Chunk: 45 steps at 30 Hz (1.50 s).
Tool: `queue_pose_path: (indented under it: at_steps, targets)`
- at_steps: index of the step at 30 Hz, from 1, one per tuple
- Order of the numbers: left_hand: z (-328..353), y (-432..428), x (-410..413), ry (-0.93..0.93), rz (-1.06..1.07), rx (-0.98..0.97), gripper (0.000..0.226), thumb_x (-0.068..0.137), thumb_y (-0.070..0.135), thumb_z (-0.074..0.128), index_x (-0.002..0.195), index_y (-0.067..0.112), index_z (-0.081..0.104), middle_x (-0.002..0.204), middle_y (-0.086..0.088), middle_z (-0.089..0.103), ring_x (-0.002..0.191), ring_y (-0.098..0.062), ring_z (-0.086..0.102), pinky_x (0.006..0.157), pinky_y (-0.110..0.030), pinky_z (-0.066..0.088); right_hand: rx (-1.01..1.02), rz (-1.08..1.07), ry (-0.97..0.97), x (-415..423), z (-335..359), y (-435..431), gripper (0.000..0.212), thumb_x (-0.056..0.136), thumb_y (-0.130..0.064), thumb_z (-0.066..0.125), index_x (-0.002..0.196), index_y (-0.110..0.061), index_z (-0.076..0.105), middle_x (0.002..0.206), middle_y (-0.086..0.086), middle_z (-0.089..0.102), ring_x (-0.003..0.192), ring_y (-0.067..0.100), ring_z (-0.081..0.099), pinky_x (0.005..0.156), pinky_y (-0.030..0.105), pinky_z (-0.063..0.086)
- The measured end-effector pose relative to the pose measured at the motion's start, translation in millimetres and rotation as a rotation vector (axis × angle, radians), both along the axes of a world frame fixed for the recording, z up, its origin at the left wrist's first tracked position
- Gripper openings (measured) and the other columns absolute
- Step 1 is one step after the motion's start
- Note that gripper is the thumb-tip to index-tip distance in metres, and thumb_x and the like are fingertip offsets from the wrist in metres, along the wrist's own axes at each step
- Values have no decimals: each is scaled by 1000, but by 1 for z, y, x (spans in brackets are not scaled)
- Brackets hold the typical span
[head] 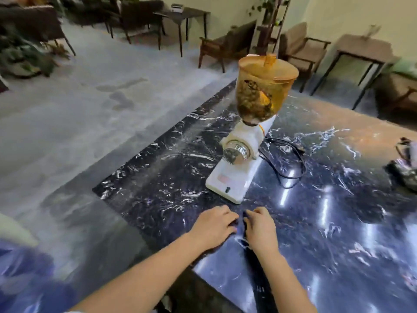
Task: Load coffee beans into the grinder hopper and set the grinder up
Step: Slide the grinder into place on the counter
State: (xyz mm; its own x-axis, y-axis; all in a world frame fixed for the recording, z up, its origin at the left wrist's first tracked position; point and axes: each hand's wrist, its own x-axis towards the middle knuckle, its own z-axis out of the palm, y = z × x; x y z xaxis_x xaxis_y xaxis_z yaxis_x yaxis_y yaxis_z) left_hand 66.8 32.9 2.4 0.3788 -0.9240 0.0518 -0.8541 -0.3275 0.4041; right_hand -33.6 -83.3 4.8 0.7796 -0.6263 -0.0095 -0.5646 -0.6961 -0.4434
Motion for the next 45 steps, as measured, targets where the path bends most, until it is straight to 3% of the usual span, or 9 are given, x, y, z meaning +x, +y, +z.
queue_pose_path:
  at_steps: [6, 15, 19, 25, 30, 35, 38, 41, 45]
  targets:
    - [-14, 2, 12, 29, -139, -199, 14, 87, 9, 65, 80, -2, 68, 81, -21, 65, 74, -34, 65, 67, -43, 55, 156, -480, -174, 3, -2, 22, 11, 85, -13, 60, 79, -8, 66, 78, 8, 69, 76, 26, 62, 70, 33, 44]
    - [3, 6, 19, -137, -168, 39, 39, 33, 6, 91, 60, 13, 64, 63, -4, 64, 59, -22, 63, 47, -21, 47, 1516, -1054, -1067, -2, 14, 46, 16, 84, 4, 48, 73, 0, 59, 54, 8, 63, 44, 13, 59, 38, 14, 39]
    - [1, 7, 26, -183, -140, 207, 18, 92, 5, 51, 109, 6, 58, 116, -11, 57, 110, -28, 48, 89, -34, 41, 1217, -843, -847, 32, 21, 34, 19, 87, -1, 57, 72, -2, 69, 52, 3, 60, 43, 9, 51, 41, 14, 41]
    - [12, 15, 34, -258, -147, 286, 31, 86, -6, 51, 116, 4, 51, 116, -15, 54, 108, -33, 47, 89, -40, 44, 136, -296, -177, 78, 28, 20, 21, 87, -18, 59, 100, -8, 72, 95, 15, 71, 91, 32, 65, 76, 33, 48]
    - [8, 16, 44, -276, -127, 275, 29, 84, -7, 48, 109, 5, 55, 112, -15, 57, 105, -31, 49, 88, -39, 40, -73, -25, 135, 94, 31, 10, 15, 86, -3, 48, 78, -7, 60, 74, 4, 43, 77, 32, 50, 65, 32, 37]
    - [2, 18, 52, -223, -89, 110, 21, 72, -8, 59, 90, 2, 66, 90, -14, 65, 86, -29, 59, 73, -36, 51, -74, -54, 195, 100, 35, 4, 42, 79, 8, 47, 55, -15, 21, 66, 8, 40, 73, 33, 42, 63, 29, 31]
    - [0, 21, 60, -207, -73, -44, 33, 38, -9, 86, 62, 7, 72, 57, -4, 65, 51, -22, 63, 44, -20, 52, -57, -71, 197, 103, 38, 5, 44, 78, 8, 50, 57, -16, 20, 91, 19, 58, 88, 39, 57, 64, 32, 37]
    - [-5, 19, 65, -124, 41, -127, 29, 56, -7, 84, 79, 8, 78, 71, -4, 72, 65, -22, 68, 56, -20, 54, 21, -119, 175, 104, 44, 5, 31, 79, 6, 51, 62, -13, 32, 97, 21, 59, 90, 36, 60, 64, 30, 39]
    - [-2, 13, 70, 726, 560, -372, 25, 83, -11, 64, 98, 6, 76, 87, -3, 76, 87, -18, 71, 80, -24, 58, 1055, -437, -411, 95, 37, 0, 7, 80, 7, 60, 75, 2, 62, 79, 15, 61, 51, 12, 62, 46, 16, 48]
